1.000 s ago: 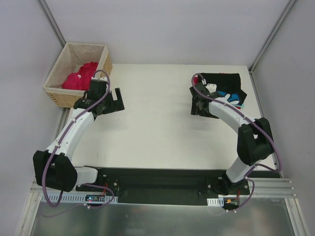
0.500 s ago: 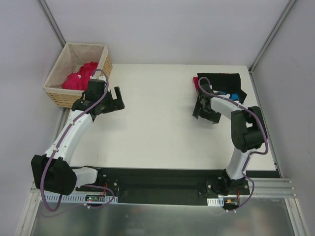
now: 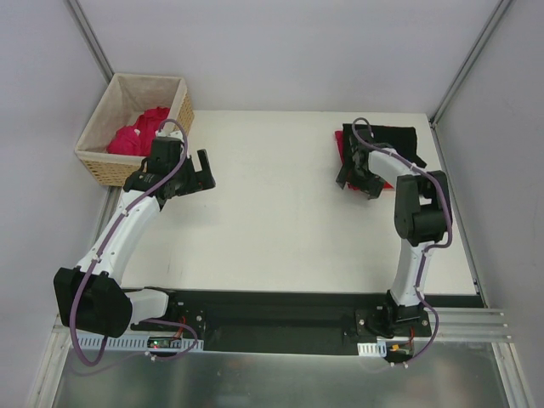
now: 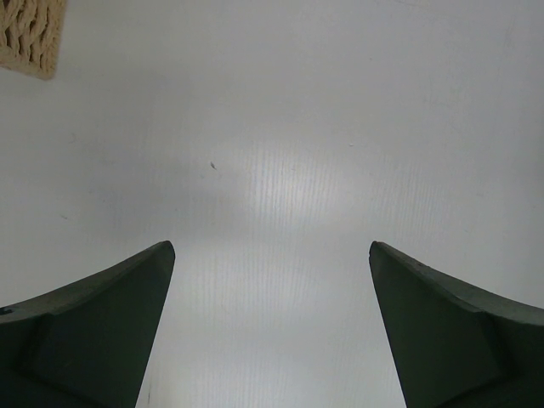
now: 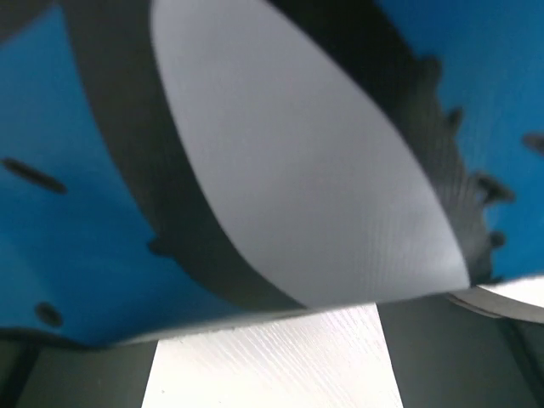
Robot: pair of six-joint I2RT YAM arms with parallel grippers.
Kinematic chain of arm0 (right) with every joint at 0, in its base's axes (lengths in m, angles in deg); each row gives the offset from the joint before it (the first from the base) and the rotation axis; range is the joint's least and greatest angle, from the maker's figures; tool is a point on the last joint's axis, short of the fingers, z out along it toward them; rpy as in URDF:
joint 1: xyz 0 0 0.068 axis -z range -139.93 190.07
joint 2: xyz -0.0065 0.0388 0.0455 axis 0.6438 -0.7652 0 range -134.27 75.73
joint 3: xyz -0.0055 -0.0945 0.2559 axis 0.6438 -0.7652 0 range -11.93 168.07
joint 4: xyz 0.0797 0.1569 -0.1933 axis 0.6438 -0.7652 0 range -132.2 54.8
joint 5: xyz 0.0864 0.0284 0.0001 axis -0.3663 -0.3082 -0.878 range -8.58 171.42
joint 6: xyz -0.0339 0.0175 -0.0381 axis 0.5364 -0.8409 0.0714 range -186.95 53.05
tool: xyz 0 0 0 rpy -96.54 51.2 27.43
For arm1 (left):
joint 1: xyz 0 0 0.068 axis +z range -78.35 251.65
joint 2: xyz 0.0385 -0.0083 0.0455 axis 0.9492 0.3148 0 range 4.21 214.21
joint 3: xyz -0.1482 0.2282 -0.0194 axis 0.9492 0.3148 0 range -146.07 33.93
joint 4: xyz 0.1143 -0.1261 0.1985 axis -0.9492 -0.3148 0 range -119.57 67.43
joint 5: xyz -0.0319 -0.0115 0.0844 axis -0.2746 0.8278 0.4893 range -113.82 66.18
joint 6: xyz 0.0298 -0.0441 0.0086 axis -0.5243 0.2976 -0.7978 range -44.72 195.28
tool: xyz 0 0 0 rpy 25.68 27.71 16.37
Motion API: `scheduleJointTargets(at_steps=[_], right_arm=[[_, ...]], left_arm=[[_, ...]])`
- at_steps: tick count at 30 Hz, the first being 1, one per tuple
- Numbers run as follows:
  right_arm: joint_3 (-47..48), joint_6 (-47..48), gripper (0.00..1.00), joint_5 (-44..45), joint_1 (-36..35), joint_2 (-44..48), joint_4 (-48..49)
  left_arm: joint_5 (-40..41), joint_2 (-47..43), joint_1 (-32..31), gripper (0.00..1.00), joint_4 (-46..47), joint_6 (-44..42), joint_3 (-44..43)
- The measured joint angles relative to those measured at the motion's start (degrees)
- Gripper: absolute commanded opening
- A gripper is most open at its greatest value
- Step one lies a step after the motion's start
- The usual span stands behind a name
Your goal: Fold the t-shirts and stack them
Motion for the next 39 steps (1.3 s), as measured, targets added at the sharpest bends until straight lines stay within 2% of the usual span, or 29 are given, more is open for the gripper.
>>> scheduleJointTargets(at_steps=[16, 24, 39], right_arm=[[13.29, 0.52, 0.97, -1.64, 5.57, -7.87, -5.75], [20.11, -0.96, 0.97, -2.73, 9.07, -12.33, -8.37], [40.44, -1.36, 0.97, -5.57, 13.22, -23.93, -17.46]], left_arm=[[0.2, 0.55, 0.0, 0.99, 0.0, -0.09, -0.7], [0.22, 3.98, 0.0, 0.99, 0.02, -0.13, -1.55], [0.15, 7.13, 0.0, 0.99, 0.02, -0.63, -5.16]])
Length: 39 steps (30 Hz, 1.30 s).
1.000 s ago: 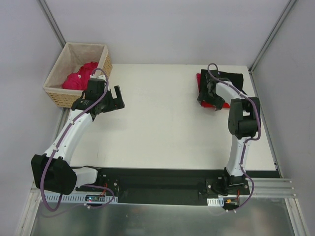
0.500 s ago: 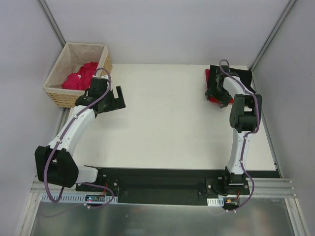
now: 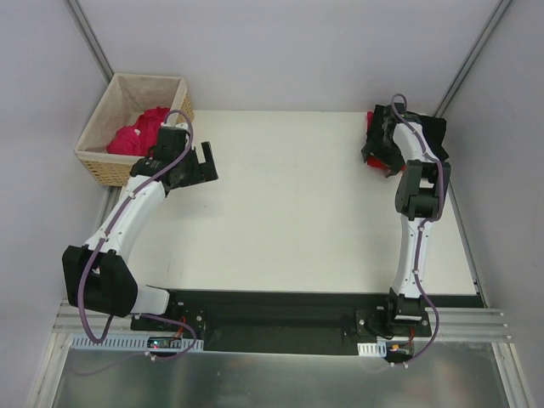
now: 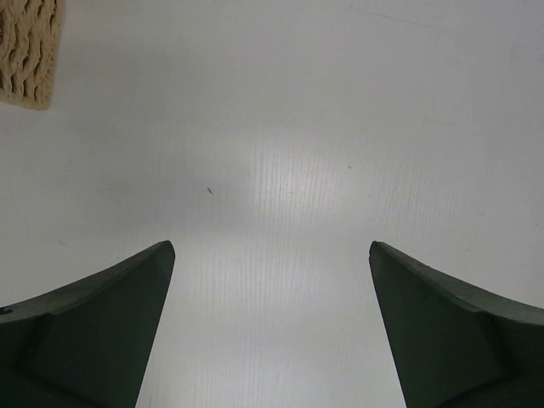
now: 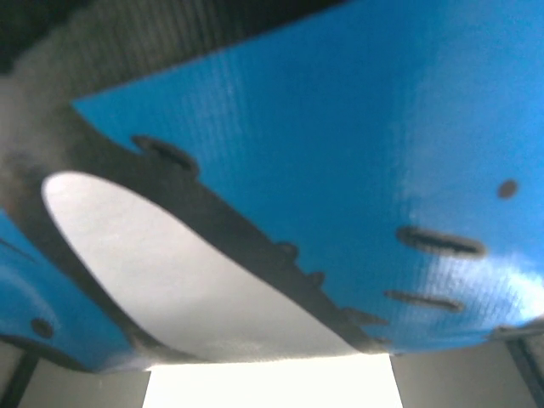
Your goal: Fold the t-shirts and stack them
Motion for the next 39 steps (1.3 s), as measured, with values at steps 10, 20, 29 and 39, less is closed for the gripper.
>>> scheduleJointTargets(at_steps=[10, 20, 29, 39], right_arm=[[11.67, 1.51, 0.97, -5.09, 2.89, -6.16, -2.67], [11.58, 2.82, 0.97, -9.18, 4.59, -6.12, 0.42], [-9.09, 5.73, 0.97, -6.75, 0.24, 12.37, 9.09], [-30.73, 6.27, 0.97, -5.46, -16.68, 50.25, 19.76]], left_arm=[[-0.35, 2.47, 0.0, 0.99, 0.26, -0.15, -1.16], [0.33, 3.17, 0.0, 0.99, 0.35, -0.72, -2.67], [6.78, 3.15, 1.46, 0.99, -1.88, -7.15, -15.43], [8.9, 13.53, 21.35, 0.99, -3.45, -7.15, -37.03]])
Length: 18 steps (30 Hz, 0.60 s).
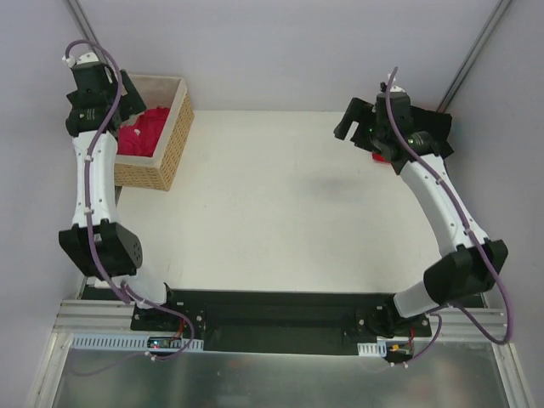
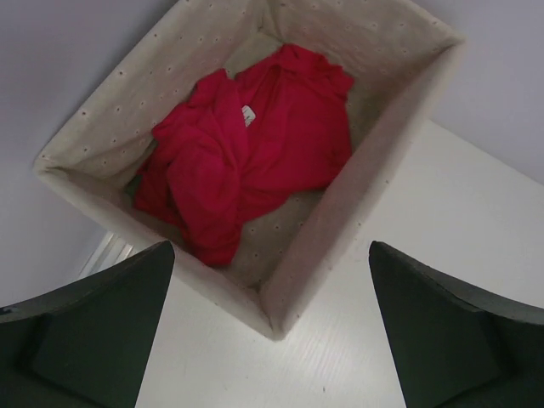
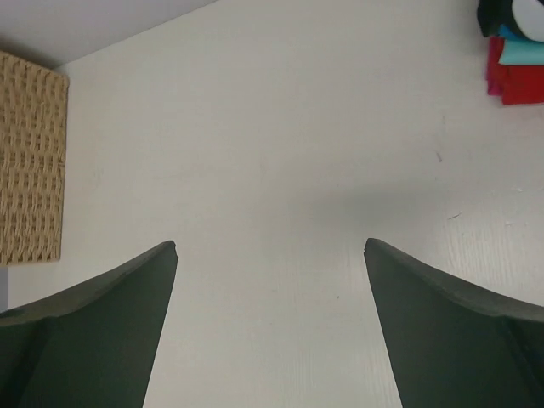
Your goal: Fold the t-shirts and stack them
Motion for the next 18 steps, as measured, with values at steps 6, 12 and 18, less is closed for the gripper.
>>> scheduleJointTargets(at_steps=[6, 12, 18], right_arm=[[-12.98, 0.42, 0.96, 3.19, -10.54, 11.04, 1.11], [-20.09, 2.21, 0.97, 5.86, -17.35, 18.95, -0.68], [-20.68, 3.39, 0.97, 8.07, -17.66, 24.55, -1.75]], left_arm=[[0.02, 15.74, 1.64, 0.99, -1.2, -0.17, -5.11], [0.44, 28.46, 1.57, 0.98, -2.19, -0.59, -7.52], [1.6, 34.45, 1.97, 0.97, -2.82, -1.44, -10.71]])
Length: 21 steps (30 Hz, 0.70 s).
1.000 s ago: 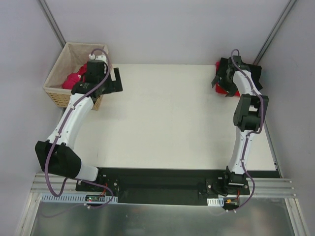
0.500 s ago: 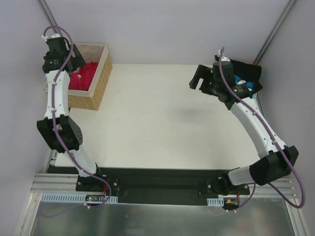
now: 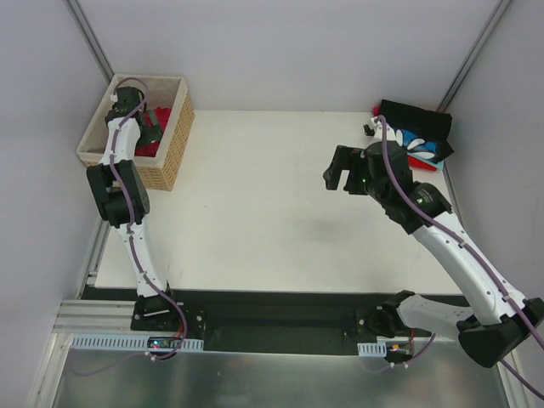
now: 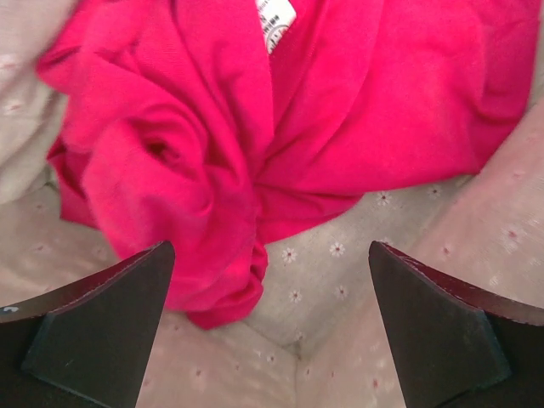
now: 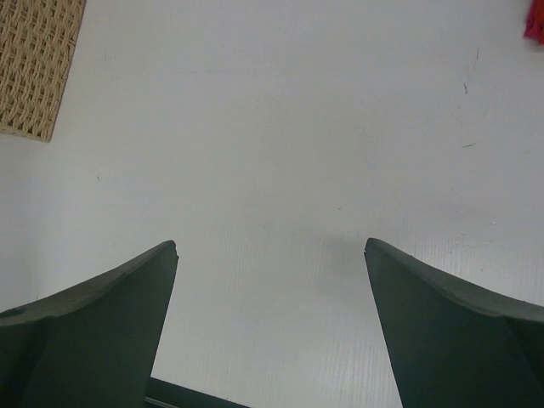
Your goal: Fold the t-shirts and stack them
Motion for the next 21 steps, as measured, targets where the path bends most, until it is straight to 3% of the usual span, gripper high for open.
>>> scheduleJointTargets(at_steps=[6, 7, 10, 13, 14, 21], right_arm=[[-0.02, 0.11, 0.97, 0.02, -0.92, 0.33, -0.02], [-0.02, 0.17, 0.97, 0.0, -1.01, 0.15, -0.02], [-0.11, 0.17, 0.97, 0.0, -1.05, -0.17, 0.0], [-0.59, 0.17, 0.97, -0.02, -1.11, -0.17, 0.04], [-0.76, 0.17, 0.97, -0.02, -1.11, -0.17, 0.02], [-1.81, 0.17, 0.97, 0.02, -1.2, -0.15, 0.0]], left_arm=[[-0.33, 3.78, -0.07, 0.81, -1.49, -0.07, -1.03], [-0.61, 4.24, -0.04, 0.73, -1.77, -0.02, -1.03], [-1.53, 5.35, -0.04, 0.62, -2.23, 0.09, -0.98], [-1.95, 6.34, -0.02, 0.19, -2.45, 0.26, -0.98], [-2.1, 6.64, -0.02, 0.0, -2.62, 0.37, -0.98], [-3.43, 7.37, -0.02, 0.0, -3.87, 0.55, -0.98]])
